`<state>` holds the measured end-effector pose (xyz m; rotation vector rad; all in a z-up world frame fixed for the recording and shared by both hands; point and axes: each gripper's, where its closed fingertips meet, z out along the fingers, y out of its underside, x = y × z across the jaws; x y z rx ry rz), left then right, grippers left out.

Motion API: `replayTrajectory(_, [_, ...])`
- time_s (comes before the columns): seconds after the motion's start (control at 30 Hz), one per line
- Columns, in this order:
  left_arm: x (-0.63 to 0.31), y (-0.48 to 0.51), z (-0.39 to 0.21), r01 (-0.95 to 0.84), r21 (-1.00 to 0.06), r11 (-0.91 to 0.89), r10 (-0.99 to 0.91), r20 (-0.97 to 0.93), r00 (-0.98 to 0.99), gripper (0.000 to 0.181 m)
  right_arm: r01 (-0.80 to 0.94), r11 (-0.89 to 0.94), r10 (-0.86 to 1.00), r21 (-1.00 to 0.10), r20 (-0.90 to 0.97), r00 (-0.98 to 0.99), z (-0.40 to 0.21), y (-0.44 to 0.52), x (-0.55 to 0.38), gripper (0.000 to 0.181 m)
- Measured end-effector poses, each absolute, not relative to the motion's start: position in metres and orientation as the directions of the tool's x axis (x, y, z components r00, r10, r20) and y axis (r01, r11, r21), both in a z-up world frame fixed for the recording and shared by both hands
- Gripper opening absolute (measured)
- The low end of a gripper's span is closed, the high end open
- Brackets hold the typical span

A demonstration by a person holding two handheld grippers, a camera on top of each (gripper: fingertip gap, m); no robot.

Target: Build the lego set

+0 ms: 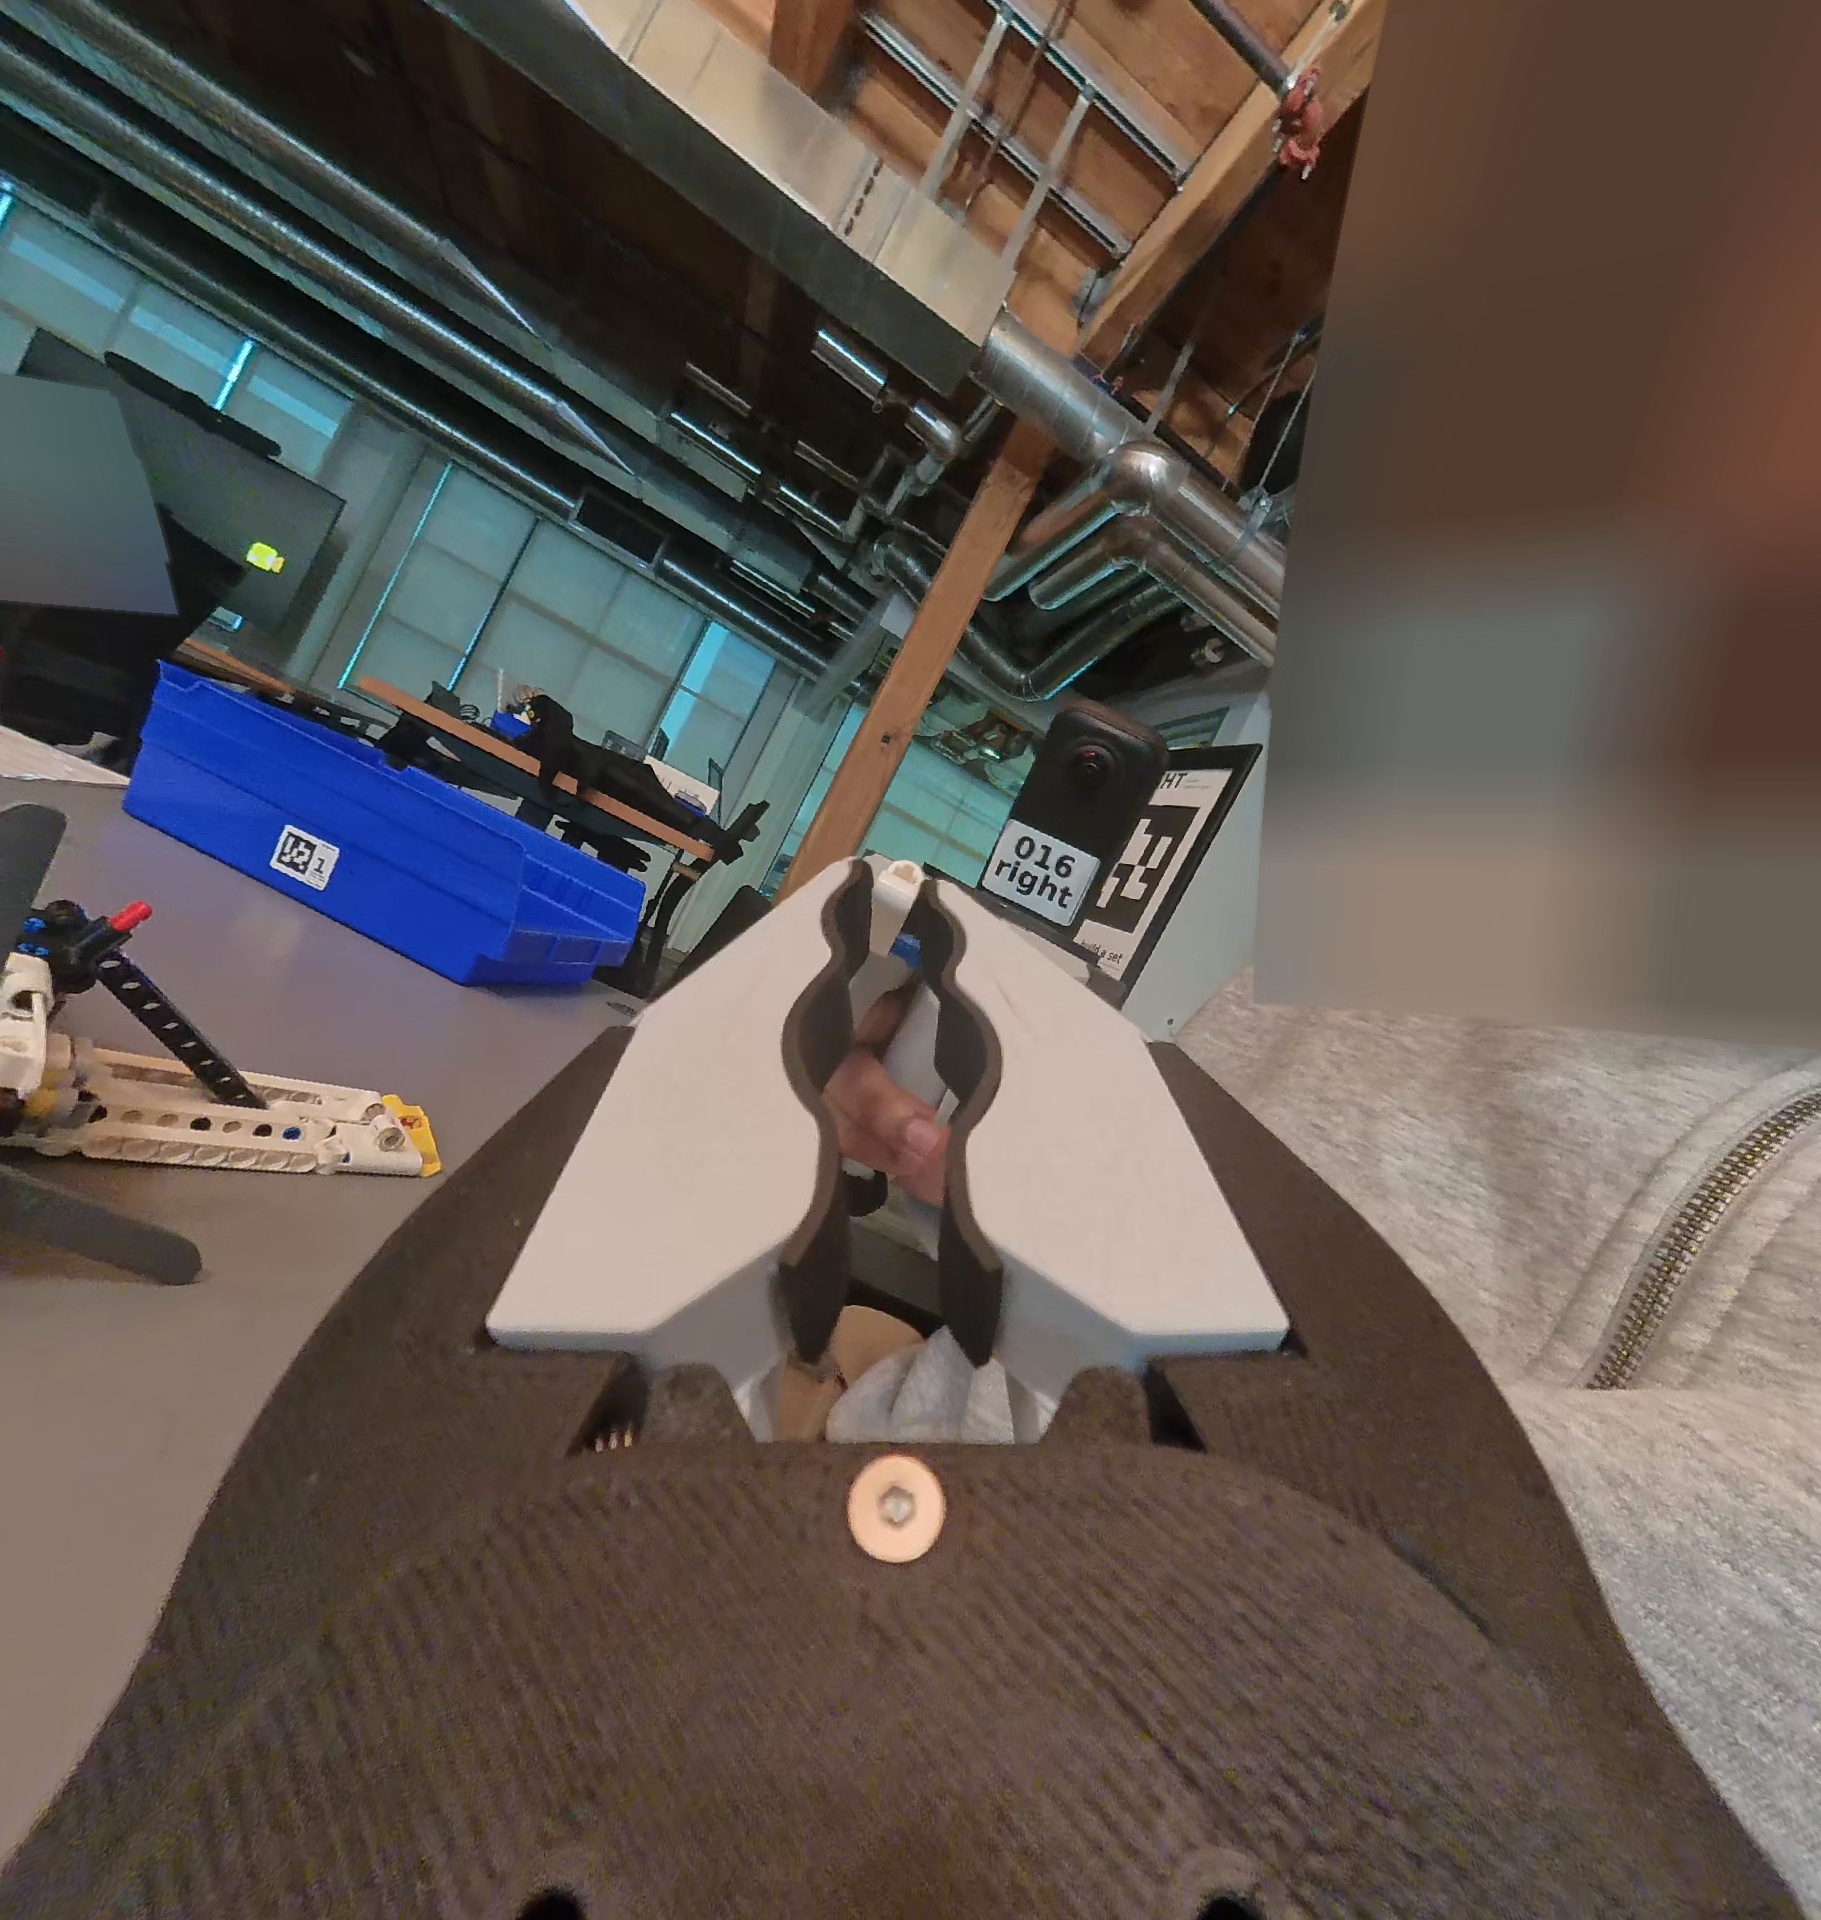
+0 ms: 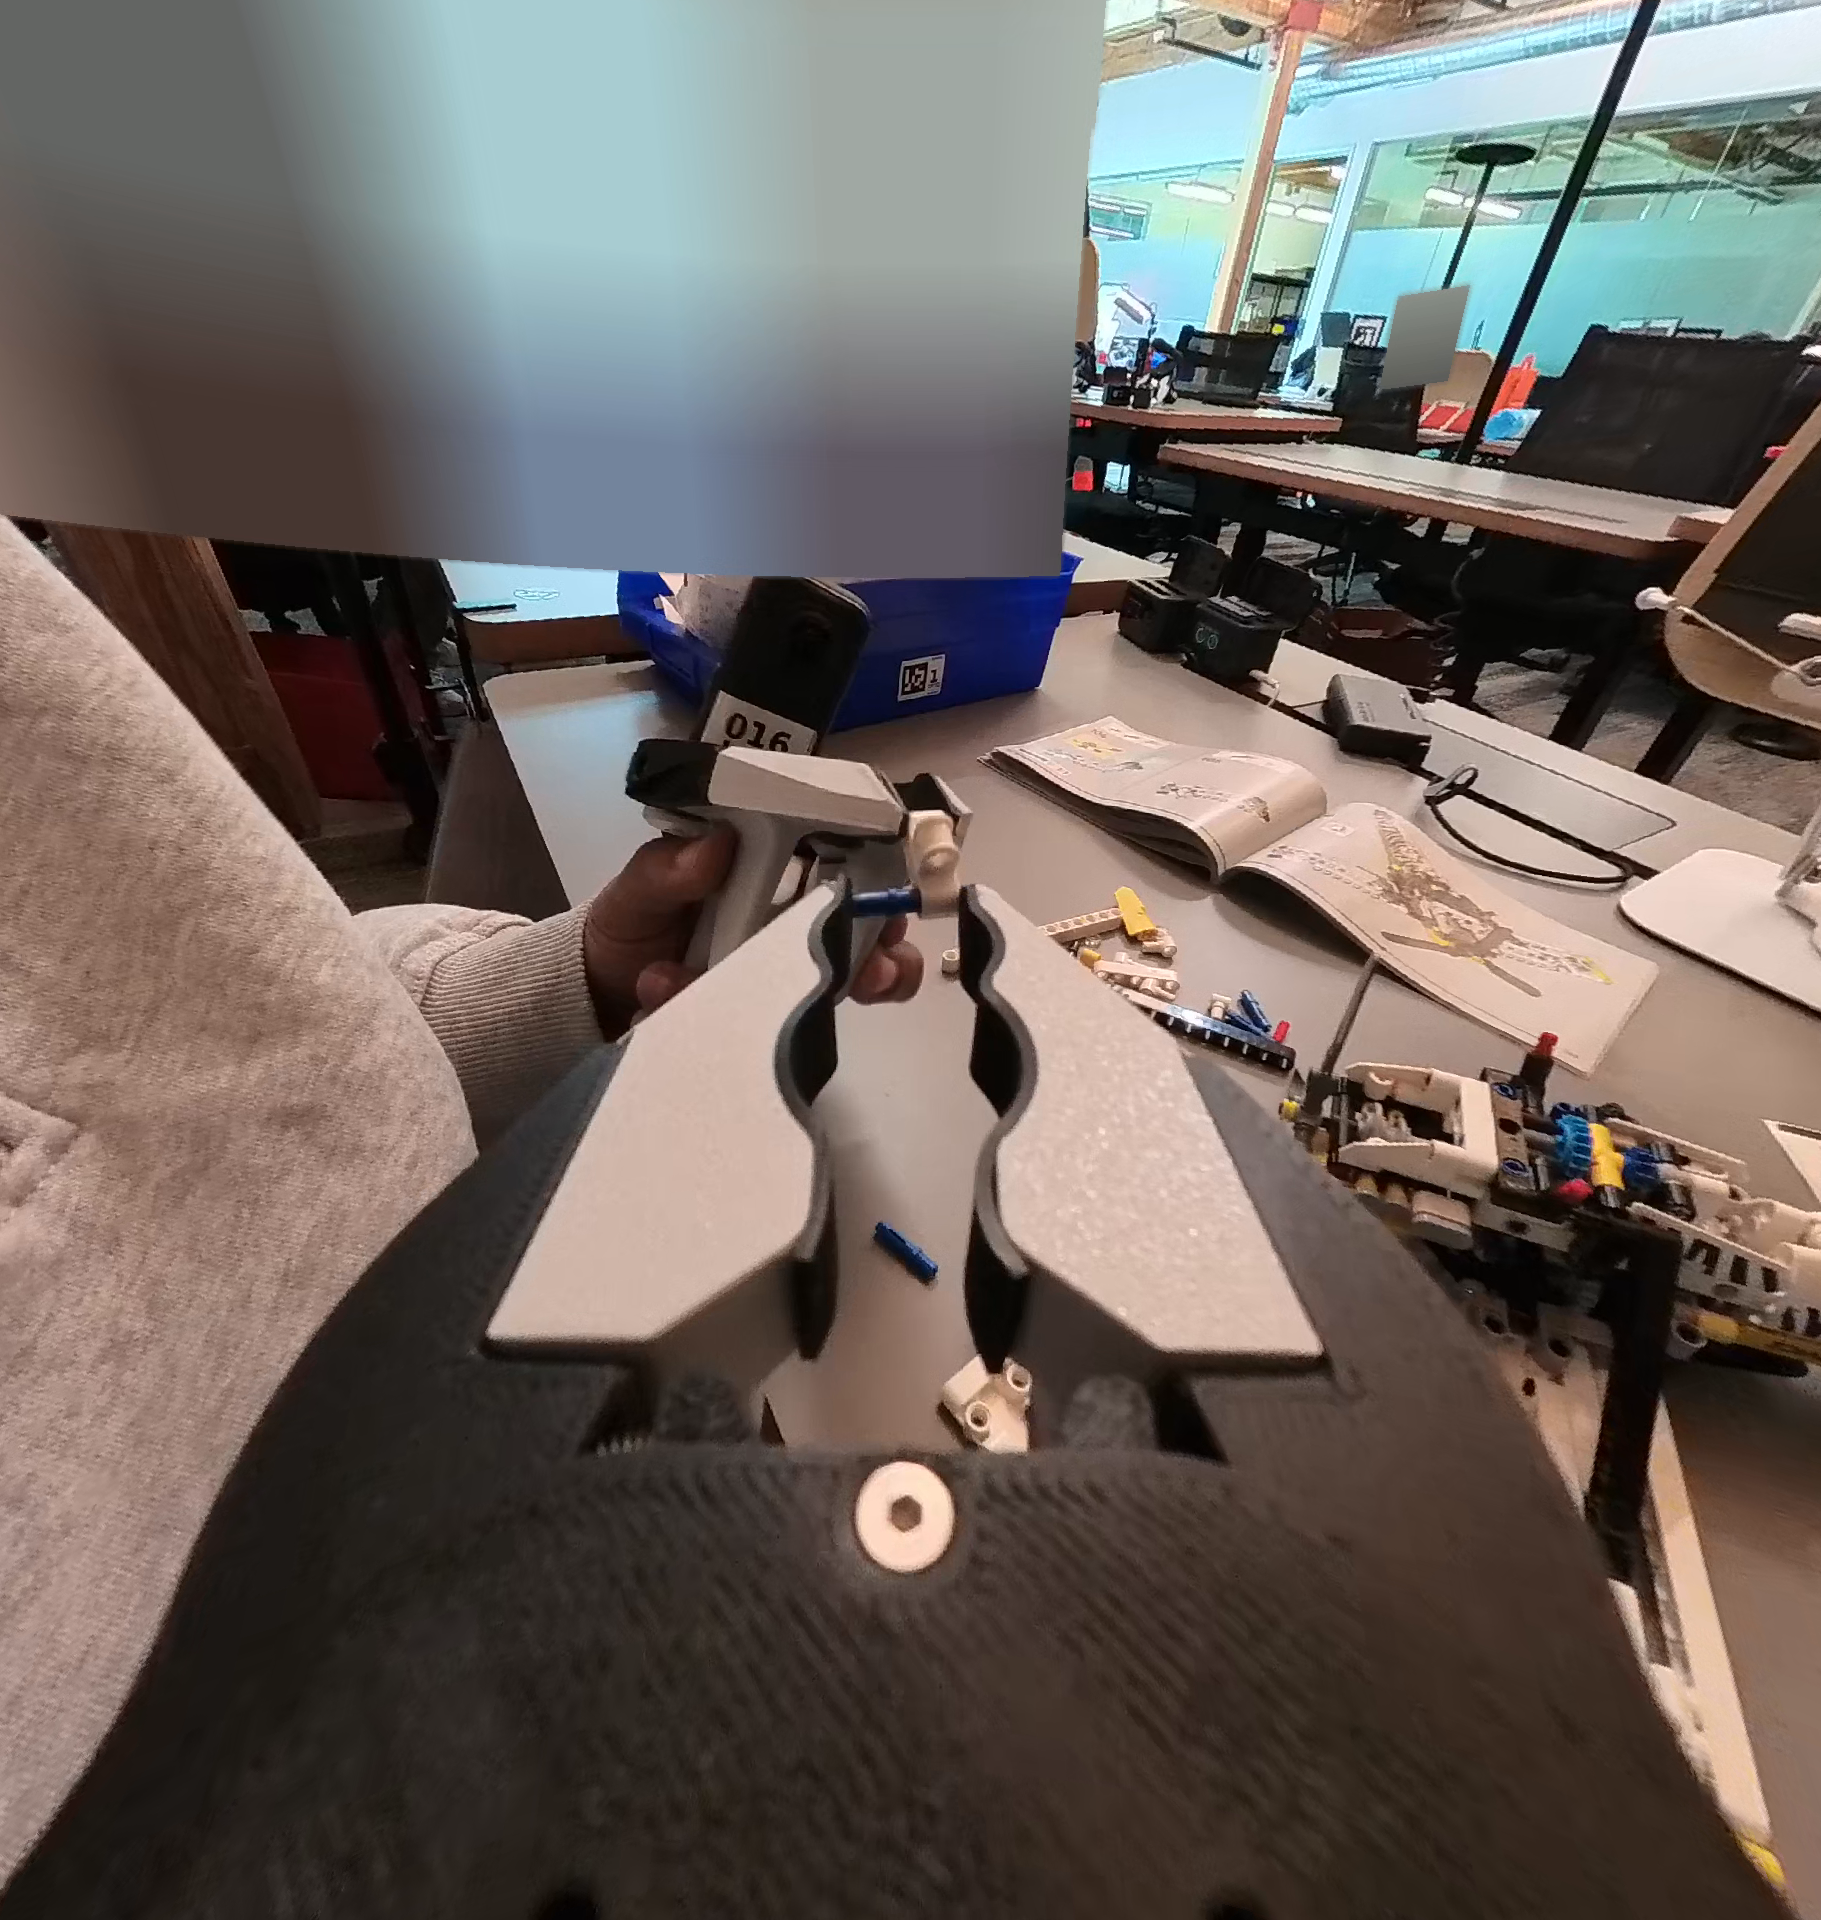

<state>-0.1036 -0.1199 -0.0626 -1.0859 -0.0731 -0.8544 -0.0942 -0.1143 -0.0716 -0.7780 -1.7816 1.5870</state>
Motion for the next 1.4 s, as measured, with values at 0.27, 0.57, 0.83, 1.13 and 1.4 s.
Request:
replayTrajectory(0.27, [-0.102,-0.121,-0.062,0.655,-0.736,0.173,-0.592,0.454,0.666,0.006,0.021,0.106,0.767,-0.994,0.069,-0.638,-0.072,-0.115,-0.093,0.019])
replayTrajectory(0.57, [-0.1,-0.12,-0.062,0.659,-0.734,0.164,-0.597,0.457,0.659,0.005,0.022,0.11,0.769,-0.994,0.071,-0.635,-0.072,-0.115,-0.093,0.019])
replayTrajectory(0.83, [-0.1,-0.12,-0.061,0.664,-0.729,0.165,-0.602,0.459,0.654,0.005,0.023,0.124,0.773,-0.992,0.081,-0.629,-0.074,-0.116,-0.094,0.018])
replayTrajectory(1.13, [-0.093,-0.112,-0.074,0.605,-0.79,0.098,-0.564,0.457,0.688,0.005,0.04,0.35,0.72,-0.936,0.242,-0.65,-0.095,-0.113,-0.094,0.032])
replayTrajectory(1.4, [-0.083,-0.103,-0.085,0.554,-0.832,0.029,-0.54,0.454,0.709,0.005,0.036,0.479,0.613,-0.877,0.305,-0.729,-0.106,-0.114,-0.087,0.027])
